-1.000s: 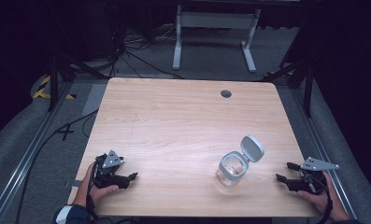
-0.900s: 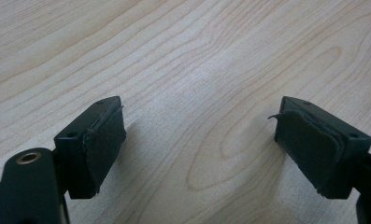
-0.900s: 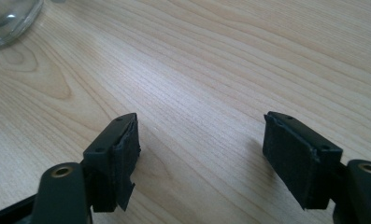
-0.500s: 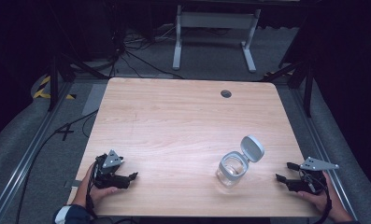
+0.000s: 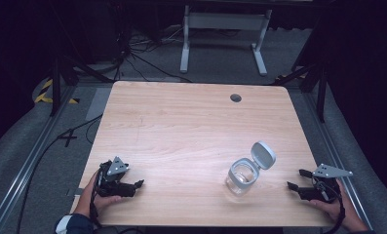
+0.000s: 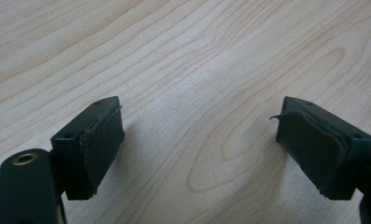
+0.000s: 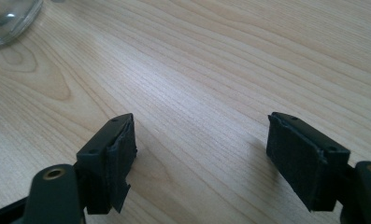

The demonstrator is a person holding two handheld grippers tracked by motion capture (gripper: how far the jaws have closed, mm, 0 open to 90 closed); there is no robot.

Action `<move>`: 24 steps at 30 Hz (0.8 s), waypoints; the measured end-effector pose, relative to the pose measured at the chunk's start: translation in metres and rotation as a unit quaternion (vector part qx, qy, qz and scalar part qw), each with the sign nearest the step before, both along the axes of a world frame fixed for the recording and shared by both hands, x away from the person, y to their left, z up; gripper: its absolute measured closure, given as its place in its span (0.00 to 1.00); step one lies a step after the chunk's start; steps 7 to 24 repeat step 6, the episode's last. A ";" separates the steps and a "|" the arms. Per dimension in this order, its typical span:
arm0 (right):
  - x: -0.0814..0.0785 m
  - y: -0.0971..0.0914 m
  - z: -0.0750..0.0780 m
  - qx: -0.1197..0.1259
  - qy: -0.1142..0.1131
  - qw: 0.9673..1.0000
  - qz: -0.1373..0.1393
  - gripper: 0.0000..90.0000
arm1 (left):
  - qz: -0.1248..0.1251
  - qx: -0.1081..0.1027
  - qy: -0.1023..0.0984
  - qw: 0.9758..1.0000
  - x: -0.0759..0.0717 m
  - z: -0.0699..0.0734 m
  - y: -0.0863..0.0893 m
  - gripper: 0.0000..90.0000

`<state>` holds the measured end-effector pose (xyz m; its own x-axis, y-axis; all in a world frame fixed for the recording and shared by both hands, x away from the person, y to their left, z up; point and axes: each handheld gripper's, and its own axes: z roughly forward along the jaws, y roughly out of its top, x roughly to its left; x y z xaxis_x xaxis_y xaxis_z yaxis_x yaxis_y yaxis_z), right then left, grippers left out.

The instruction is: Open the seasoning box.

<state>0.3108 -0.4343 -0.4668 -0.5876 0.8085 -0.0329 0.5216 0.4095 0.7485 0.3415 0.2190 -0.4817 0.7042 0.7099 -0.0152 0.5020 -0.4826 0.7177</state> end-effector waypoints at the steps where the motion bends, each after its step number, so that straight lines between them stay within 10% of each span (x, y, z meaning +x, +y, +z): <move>1: 0.000 0.000 0.000 0.000 0.000 1.000 0.000 0.27 | 0.000 0.000 0.000 1.000 0.000 0.000 0.000 0.17; 24: 0.000 0.000 0.000 0.000 0.000 1.000 0.000 0.27 | 0.000 0.000 0.000 1.000 0.000 0.000 0.000 0.17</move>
